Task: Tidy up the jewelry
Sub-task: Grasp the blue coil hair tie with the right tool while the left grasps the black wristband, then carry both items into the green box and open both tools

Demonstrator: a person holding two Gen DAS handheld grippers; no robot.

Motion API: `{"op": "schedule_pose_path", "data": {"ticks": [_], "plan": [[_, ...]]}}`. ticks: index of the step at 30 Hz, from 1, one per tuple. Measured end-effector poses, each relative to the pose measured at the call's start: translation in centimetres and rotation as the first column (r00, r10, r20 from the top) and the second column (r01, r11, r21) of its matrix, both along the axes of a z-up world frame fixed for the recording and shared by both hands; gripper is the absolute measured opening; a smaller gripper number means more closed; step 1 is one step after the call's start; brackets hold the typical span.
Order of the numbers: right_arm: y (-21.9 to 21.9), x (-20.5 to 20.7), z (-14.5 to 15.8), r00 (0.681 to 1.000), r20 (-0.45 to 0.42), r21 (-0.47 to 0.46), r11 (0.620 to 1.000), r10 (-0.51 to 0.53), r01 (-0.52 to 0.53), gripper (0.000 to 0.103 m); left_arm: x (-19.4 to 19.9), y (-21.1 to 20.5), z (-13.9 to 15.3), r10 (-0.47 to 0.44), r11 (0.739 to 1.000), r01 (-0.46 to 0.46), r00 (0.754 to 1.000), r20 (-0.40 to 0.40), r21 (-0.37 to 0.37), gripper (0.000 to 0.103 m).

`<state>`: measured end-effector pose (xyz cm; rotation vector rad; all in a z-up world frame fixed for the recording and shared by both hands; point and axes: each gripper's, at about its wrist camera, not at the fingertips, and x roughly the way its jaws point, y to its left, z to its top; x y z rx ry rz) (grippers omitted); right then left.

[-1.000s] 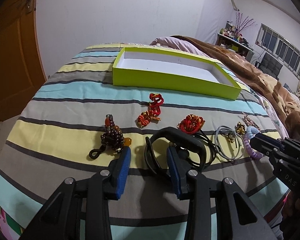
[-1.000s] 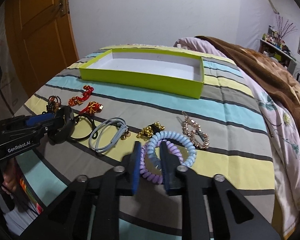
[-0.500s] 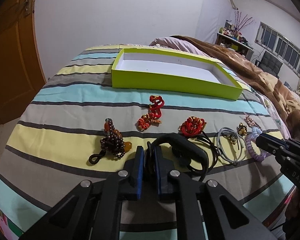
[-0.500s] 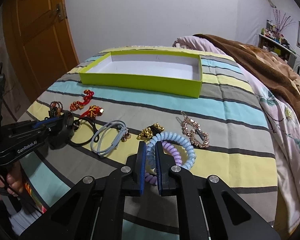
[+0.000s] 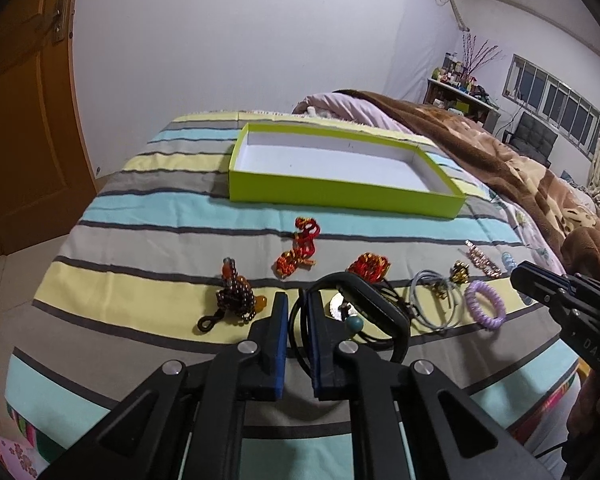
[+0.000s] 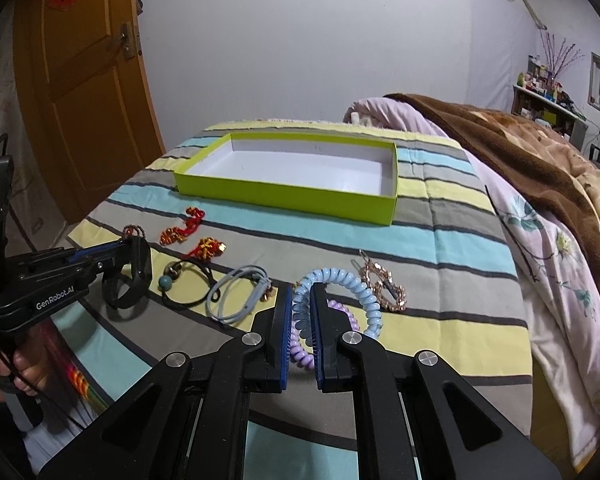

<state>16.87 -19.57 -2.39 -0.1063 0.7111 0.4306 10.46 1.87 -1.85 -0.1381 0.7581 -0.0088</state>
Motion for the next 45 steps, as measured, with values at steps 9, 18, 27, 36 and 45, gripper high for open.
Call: {"op": "schedule_pose_path", "data": {"ticks": [9, 18, 27, 36, 45], "plan": [[0.7, 1.6, 1.8, 0.999, 0.040, 0.001, 1.000, 0.007, -0.007, 0.009, 1.7, 0.5, 2.1, -0.020, 1.000, 0.019, 0.999, 0.045, 0.008, 0.010], [1.8, 5.3, 3.3, 0.996, 0.088, -0.031, 0.999, 0.016, -0.013, 0.009, 5.7, 1.1, 4.1, -0.018, 0.999, 0.016, 0.996, 0.093, 0.029, 0.010], [2.7, 9.9, 3.8, 0.994, 0.104, -0.057, 0.998, 0.016, -0.010, 0.009, 10.0, 1.1, 4.6, -0.027, 0.998, 0.021, 0.993, 0.114, 0.059, 0.010], [3.6, 16.3, 2.1, 0.999, 0.047, -0.057, 0.998, 0.004, -0.001, 0.009, 15.6, 1.9, 3.9, -0.033, 0.996, 0.023, 0.993, 0.115, 0.088, 0.010], [3.8, 22.1, -0.4, 0.999, -0.030, -0.057, 0.998, -0.020, 0.019, 0.009, 20.8, 2.8, 1.4, -0.035, 0.995, 0.030, 0.998, 0.047, 0.095, 0.010]]}}
